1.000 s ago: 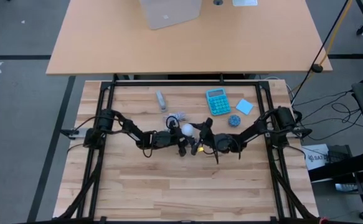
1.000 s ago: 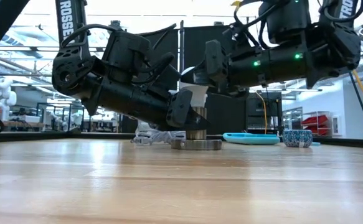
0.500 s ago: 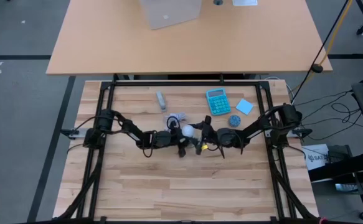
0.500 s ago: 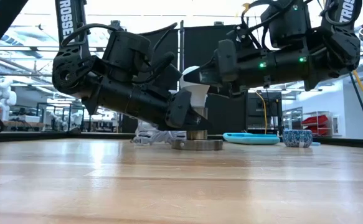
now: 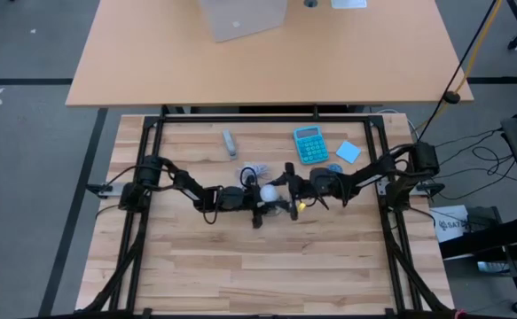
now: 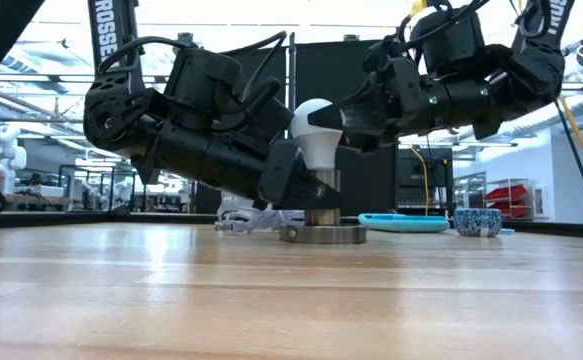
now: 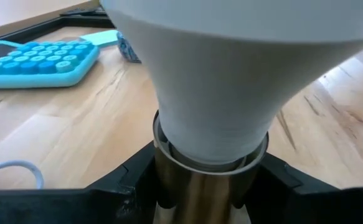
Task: Screw lightbulb
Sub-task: Remove the white lightbulb from the desk lamp
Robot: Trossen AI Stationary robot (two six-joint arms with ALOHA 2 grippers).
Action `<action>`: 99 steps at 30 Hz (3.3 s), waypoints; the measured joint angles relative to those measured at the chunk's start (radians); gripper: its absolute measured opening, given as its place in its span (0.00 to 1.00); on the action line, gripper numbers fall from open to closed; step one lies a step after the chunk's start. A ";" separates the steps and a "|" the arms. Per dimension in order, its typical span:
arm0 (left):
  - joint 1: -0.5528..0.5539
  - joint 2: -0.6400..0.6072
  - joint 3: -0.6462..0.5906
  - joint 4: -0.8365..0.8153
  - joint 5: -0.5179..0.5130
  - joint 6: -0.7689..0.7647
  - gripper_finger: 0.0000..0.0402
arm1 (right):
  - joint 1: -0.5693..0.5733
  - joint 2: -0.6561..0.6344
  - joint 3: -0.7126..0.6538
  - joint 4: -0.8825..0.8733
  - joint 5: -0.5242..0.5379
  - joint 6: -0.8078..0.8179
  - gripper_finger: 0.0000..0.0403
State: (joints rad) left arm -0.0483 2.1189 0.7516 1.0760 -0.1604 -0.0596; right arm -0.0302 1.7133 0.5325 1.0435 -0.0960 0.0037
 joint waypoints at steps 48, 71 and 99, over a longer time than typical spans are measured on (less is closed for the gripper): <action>0.009 0.002 0.000 0.018 0.209 -0.037 0.45 | -0.152 -0.180 0.124 -0.301 -0.464 -0.123 0.87; 0.005 0.002 0.000 0.019 0.070 -0.042 0.45 | 0.009 -0.501 -0.098 -0.307 0.273 0.015 0.87; 0.019 0.006 -0.003 0.072 -0.116 -0.040 0.64 | 0.274 -0.298 -0.184 -0.093 0.670 0.195 0.95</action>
State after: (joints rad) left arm -0.0296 2.1250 0.7483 1.1477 -0.2761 -0.0994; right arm 0.2436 1.4155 0.3484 0.9505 0.5743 0.1982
